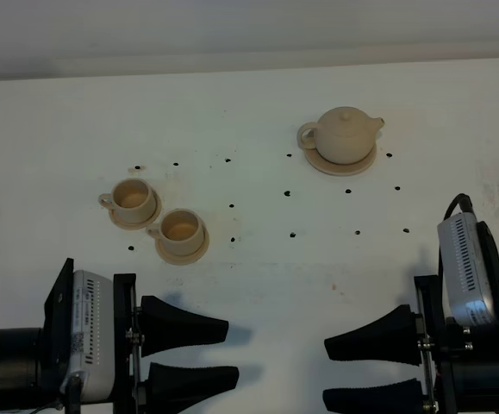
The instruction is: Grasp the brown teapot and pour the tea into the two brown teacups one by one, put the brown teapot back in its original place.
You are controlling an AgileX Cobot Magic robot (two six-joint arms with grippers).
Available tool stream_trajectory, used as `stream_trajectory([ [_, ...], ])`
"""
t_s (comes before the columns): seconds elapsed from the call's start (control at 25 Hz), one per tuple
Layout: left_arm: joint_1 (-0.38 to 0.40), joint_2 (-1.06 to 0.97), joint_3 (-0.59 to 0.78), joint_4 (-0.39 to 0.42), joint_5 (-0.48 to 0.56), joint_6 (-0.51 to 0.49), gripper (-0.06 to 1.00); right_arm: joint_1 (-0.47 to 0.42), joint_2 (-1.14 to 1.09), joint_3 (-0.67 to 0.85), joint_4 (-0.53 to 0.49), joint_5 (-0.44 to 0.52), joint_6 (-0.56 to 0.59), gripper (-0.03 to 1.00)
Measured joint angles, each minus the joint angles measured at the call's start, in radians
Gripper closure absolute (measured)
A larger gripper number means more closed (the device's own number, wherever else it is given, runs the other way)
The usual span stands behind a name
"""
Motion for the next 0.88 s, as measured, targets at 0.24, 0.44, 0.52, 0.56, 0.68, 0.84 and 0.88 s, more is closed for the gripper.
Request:
stream_trajectory([
  [0.24, 0.0, 0.0, 0.0, 0.003, 0.01, 0.0, 0.53, 0.0, 0.0, 0.0, -0.005, 0.007, 0.0, 0.56],
  [0.44, 0.0, 0.0, 0.0, 0.003, 0.01, 0.0, 0.53, 0.0, 0.0, 0.0, -0.006, 0.007, 0.0, 0.56],
  [0.52, 0.0, 0.0, 0.0, 0.003, 0.01, 0.0, 0.53, 0.0, 0.0, 0.0, -0.006, 0.007, 0.0, 0.56],
  [0.56, 0.0, 0.0, 0.0, 0.002, 0.01, 0.0, 0.53, 0.0, 0.0, 0.0, -0.006, 0.007, 0.0, 0.56],
  [0.68, 0.0, 0.0, -0.002, 0.001, 0.011, -0.009, 0.53, 0.0, 0.0, 0.0, -0.006, 0.007, 0.0, 0.56],
  [0.84, 0.0, 0.0, -0.052, 0.001, 0.011, -0.106, 0.53, 0.0, 0.0, -0.001, -0.007, 0.007, 0.024, 0.56],
  [0.88, 0.0, 0.0, -0.072, 0.005, 0.011, -0.137, 0.53, 0.0, 0.0, -0.001, -0.007, 0.006, 0.038, 0.56],
])
